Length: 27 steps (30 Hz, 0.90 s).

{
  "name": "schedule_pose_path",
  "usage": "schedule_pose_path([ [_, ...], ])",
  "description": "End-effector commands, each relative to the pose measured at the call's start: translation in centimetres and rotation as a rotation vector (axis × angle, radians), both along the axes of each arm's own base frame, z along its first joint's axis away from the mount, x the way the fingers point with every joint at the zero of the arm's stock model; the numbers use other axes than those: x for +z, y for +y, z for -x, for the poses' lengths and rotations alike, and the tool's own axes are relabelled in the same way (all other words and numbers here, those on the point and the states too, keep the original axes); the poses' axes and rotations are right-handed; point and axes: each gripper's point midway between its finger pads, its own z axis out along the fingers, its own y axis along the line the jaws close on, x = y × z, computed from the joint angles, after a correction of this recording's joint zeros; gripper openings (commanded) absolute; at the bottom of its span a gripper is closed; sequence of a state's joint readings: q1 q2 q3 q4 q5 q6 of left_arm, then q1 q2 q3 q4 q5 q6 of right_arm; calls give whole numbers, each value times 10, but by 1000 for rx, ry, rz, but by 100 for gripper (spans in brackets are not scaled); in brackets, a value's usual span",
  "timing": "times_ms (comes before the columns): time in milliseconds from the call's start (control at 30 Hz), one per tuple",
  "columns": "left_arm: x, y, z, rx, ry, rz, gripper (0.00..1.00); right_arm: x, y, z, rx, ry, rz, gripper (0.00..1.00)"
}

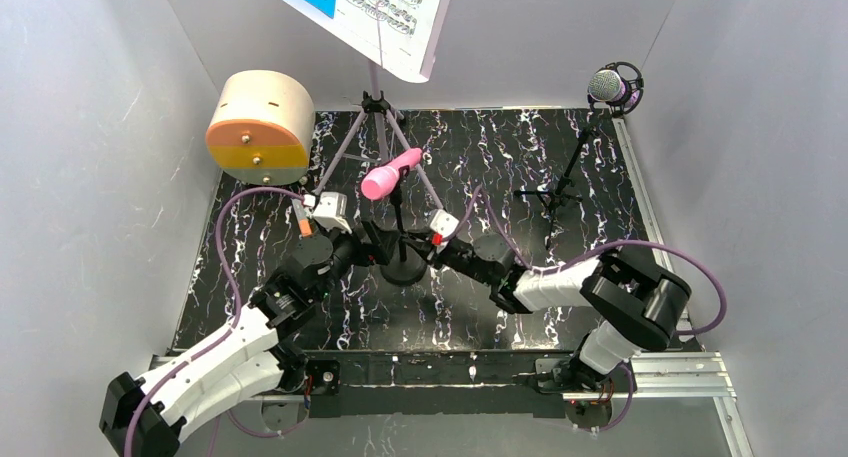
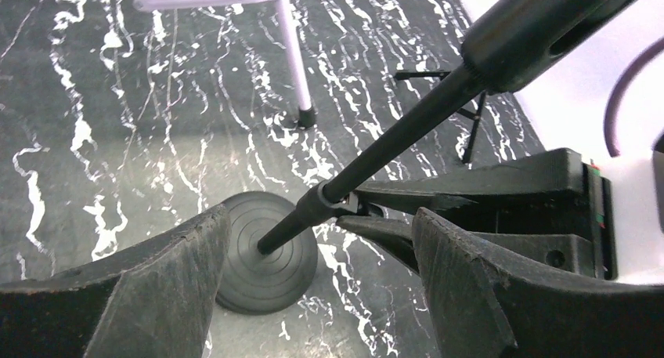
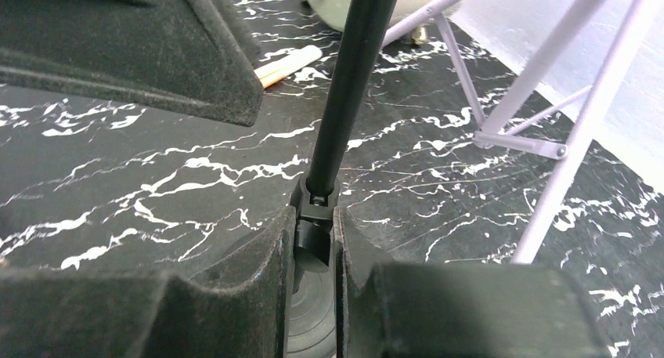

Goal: Pack up the instrument practice props
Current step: Unscrew the knob on the microphone stand.

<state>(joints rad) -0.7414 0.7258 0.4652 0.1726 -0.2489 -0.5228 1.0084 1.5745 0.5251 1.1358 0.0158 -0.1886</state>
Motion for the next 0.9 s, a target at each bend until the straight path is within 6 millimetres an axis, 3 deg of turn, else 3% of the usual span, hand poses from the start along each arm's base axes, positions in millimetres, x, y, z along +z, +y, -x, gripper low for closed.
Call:
schedule_pose_path([
  [0,18,-14,-6,-68,-119,26,82,2,-2,16,192,27,23,1],
  [433,41,-48,-10,-244,-376,-8,80,-8,-9,25,375,91,65,1],
  [600,38,-47,-13,-238,-410,-36,80,-9,-13,21,375,93,62,1],
  [867,35,-58,-23,-264,-441,-86,69,-17,-15,21,397,104,63,1],
])
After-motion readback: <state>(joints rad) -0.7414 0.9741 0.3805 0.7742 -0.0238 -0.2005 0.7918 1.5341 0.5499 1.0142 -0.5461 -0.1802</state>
